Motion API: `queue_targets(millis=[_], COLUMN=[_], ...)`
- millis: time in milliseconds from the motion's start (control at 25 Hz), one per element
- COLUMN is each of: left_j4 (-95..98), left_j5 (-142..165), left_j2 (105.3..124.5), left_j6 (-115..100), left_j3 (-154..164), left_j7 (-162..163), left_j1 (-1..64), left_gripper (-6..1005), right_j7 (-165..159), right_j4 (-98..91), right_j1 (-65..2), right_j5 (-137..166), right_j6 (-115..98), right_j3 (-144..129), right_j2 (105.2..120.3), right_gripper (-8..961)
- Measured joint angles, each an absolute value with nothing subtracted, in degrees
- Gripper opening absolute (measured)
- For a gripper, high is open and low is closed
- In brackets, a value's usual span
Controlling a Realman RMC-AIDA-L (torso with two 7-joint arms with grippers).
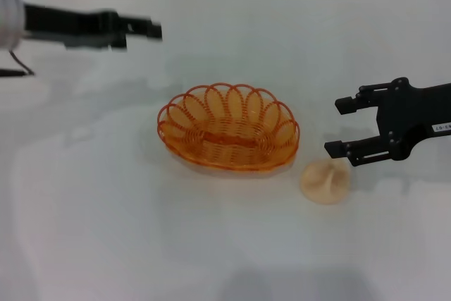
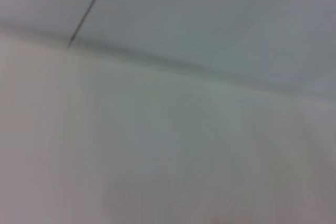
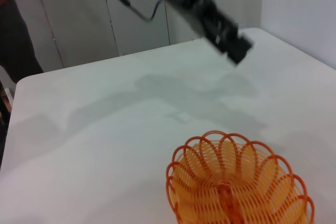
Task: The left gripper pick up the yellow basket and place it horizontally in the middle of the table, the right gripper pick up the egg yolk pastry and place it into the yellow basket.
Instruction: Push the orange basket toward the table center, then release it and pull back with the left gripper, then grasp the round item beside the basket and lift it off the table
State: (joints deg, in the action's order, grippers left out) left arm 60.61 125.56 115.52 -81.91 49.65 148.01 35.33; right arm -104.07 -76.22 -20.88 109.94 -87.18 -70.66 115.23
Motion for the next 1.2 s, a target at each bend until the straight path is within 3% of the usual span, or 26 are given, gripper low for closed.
queue_targets(millis=[320, 640, 1200], left_j4=[63.9, 63.7, 65.8], left_j5=[111.1, 109.8, 110.8], left_j2=[115.95, 116.09, 113.43], left_j6=[-82.0, -87.5, -108.1], left_j3=[47.0, 46.9, 46.9], left_j7=[135.3, 128.2, 115.9], left_j1=[29.6, 28.1, 26.7], left_gripper=[878, 880, 872], right_j7=[-104.2, -105.3, -113.0], right_j4=[-76.2, -75.7, -79.4], right_j1=[-20.7, -20.7, -21.6], right_j5=[108.5, 108.5, 117.3], right_j6=[-87.1, -86.8, -87.5], right_j3=[-70.7, -70.7, -73.8], right_j2=[115.31, 115.31, 115.31], right_gripper=[768, 769, 766])
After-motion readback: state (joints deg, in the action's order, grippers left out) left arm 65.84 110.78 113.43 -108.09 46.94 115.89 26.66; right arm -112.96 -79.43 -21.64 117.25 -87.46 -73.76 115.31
